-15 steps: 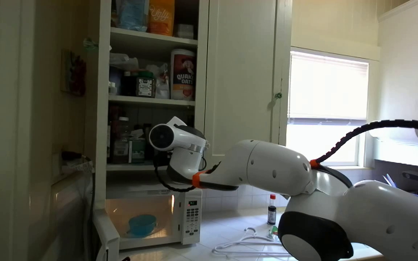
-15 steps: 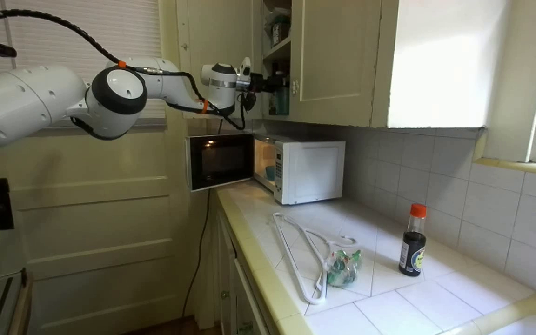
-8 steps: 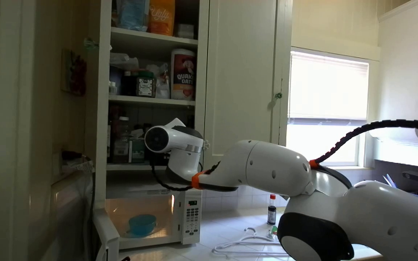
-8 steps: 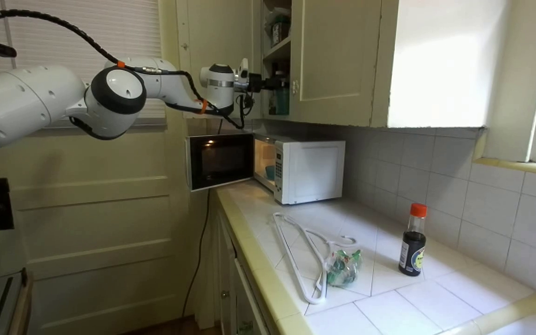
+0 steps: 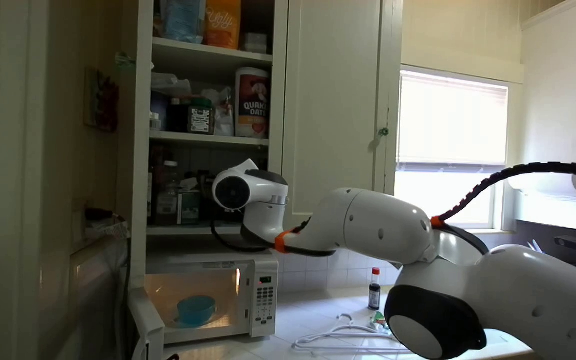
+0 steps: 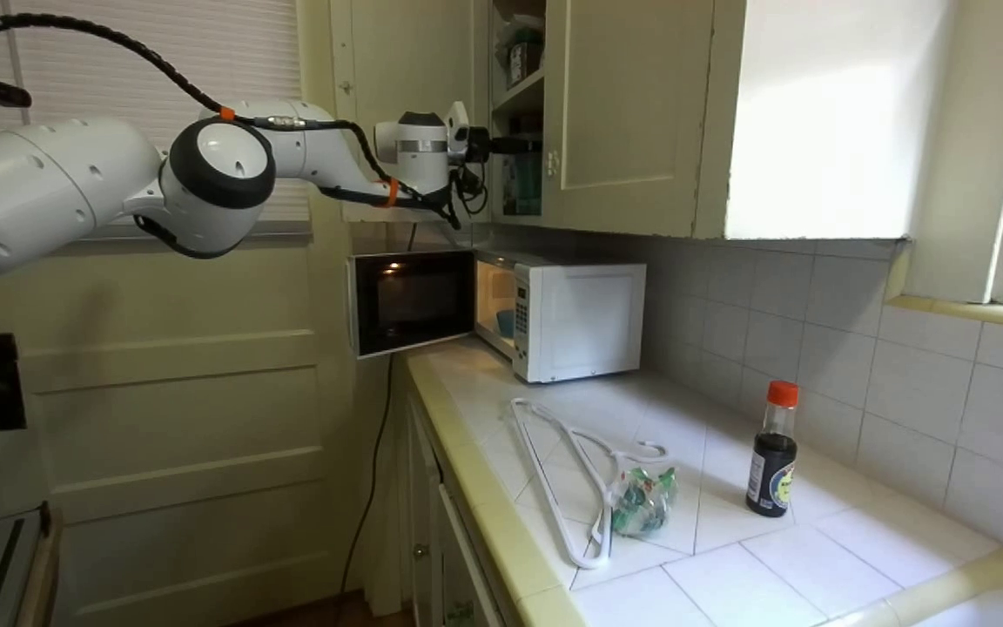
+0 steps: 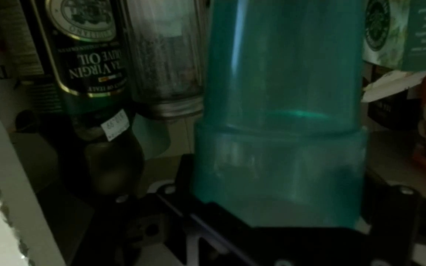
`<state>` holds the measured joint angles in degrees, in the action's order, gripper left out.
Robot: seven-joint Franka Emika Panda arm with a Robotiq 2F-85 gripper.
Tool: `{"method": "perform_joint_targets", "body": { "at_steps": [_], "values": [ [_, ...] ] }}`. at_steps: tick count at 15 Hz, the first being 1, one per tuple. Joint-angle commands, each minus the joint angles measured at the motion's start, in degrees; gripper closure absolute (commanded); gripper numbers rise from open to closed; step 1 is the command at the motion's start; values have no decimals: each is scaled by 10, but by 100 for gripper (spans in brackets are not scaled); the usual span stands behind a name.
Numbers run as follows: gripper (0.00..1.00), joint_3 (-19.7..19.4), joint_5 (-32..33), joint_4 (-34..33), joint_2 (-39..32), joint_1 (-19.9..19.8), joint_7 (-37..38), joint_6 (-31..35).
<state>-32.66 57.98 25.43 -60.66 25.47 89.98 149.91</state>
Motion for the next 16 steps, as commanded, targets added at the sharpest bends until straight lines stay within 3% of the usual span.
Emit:
{"method": "perform_joint_targets", "body": {
  "at_steps": [1,10,11,16],
  "values": [
    [29,21,9,0,1,-20,2,13],
    [29,69,1,-2,-11,-33,-69,-2],
    [1,71,1,-2,-11,-32,-74,-4],
    [0,70,6,-2,-10,-30,-95,-11]
  ]
}}
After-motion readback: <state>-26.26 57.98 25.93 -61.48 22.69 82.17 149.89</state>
